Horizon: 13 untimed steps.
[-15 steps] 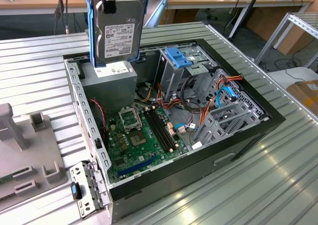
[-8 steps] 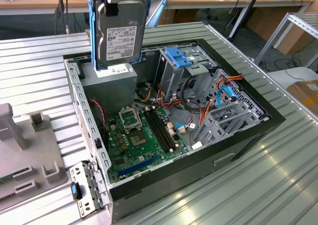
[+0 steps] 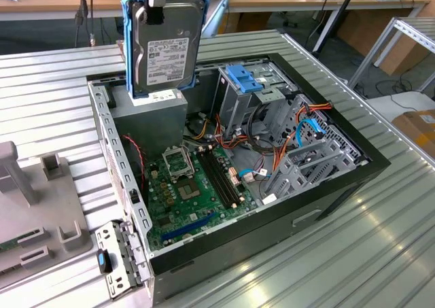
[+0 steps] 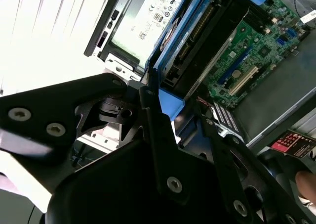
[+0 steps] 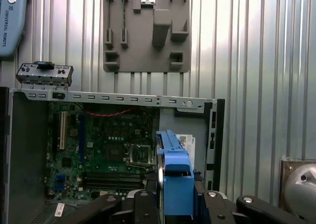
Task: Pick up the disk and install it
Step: 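Pick up the disk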
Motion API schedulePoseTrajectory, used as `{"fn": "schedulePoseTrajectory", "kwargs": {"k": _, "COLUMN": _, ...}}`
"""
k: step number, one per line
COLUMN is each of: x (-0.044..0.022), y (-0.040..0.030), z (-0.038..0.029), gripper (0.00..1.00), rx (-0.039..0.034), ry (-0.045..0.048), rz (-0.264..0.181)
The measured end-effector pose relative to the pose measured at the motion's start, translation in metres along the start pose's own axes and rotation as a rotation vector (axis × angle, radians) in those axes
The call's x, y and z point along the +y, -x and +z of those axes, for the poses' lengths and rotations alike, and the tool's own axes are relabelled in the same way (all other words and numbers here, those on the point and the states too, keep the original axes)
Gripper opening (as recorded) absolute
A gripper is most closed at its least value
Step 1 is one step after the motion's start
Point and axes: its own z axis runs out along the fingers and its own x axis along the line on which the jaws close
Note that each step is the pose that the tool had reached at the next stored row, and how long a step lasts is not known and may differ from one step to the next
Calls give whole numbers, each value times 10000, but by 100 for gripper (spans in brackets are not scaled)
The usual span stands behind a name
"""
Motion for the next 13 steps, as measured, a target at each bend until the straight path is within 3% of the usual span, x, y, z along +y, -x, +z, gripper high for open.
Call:
{"fn": "schedulePoseTrajectory", "kwargs": {"k": 7, "x": 0, "y": -41, "z": -1, "gripper": 36, "rx": 0, "ry": -1, "rz": -1}}
{"fn": "schedulePoseTrajectory", "kwargs": {"k": 13, "x": -9, "y": -135, "z": -5, "gripper": 36, "rx": 0, "ry": -1, "rz": 0}}
